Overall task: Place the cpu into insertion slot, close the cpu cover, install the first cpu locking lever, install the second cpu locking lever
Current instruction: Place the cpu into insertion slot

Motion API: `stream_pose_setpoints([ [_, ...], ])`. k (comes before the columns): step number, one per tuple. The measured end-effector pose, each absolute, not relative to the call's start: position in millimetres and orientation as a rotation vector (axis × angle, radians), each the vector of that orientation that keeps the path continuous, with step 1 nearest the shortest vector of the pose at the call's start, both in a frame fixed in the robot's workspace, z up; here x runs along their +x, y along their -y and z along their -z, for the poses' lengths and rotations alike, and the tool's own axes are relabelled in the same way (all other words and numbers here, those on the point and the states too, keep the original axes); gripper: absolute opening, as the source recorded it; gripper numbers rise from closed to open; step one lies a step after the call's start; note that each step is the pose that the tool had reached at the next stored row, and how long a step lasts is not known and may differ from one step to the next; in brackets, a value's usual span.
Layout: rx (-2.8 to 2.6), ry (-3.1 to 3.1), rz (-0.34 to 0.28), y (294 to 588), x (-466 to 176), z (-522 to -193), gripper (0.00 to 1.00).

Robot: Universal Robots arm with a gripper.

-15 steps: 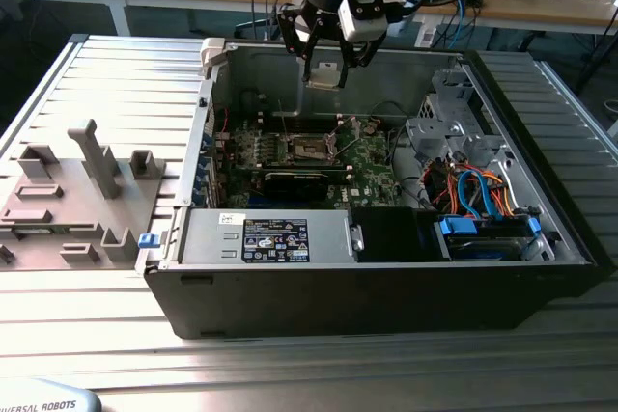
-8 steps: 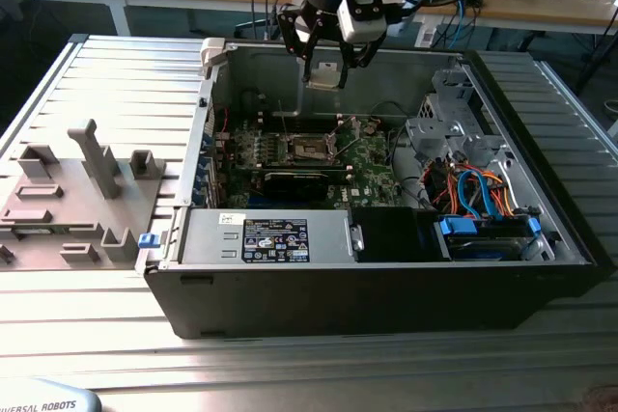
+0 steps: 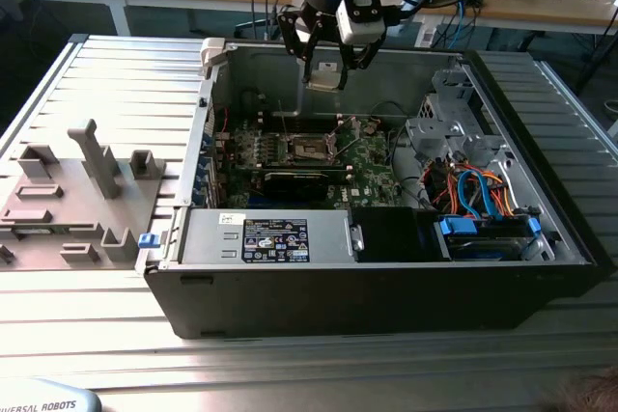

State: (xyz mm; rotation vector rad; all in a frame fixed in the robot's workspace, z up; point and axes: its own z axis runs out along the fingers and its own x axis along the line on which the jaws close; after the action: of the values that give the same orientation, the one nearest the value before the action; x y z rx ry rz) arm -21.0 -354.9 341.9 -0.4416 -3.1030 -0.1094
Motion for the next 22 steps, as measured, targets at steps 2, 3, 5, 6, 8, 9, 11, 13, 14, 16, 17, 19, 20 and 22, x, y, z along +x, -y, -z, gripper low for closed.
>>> stream_pose_setpoints([
  [2,-0.444,3.103,0.109,354.9,-21.0,-341.8,0.54],
  [3,-0.445,3.103,0.109,354.9,-21.0,-341.8,0.54],
  [5,-0.448,3.102,0.109,354.9,-21.0,-341.7,0.54],
  [6,-0.449,3.102,0.109,354.9,-20.9,-341.6,0.54],
  [8,-0.451,3.102,0.109,354.9,-20.9,-341.5,0.54],
  [9,-0.452,3.102,0.109,354.9,-21.0,-341.4,0.54],
  [11,-0.454,3.101,0.11,354.9,-21.0,-341.3,0.54],
  [13,-0.458,3.101,0.109,354.9,-21.0,-341.1,0.54],
  [14,-0.459,3.101,0.109,354.9,-21.0,-341.0,0.54],
  [16,-0.462,3.101,0.109,354.9,-21.0,-340.9,0.54],
  [17,-0.463,3.1,0.109,354.9,-21.0,-340.8,0.54],
  [19,-0.467,3.1,0.109,354.9,-21.0,-340.6,0.54],
  [20,-0.468,3.1,0.109,354.9,-21.0,-340.5,0.54],
  [22,-0.471,3.099,0.109,355.0,-21.0,-340.4,0.54],
])
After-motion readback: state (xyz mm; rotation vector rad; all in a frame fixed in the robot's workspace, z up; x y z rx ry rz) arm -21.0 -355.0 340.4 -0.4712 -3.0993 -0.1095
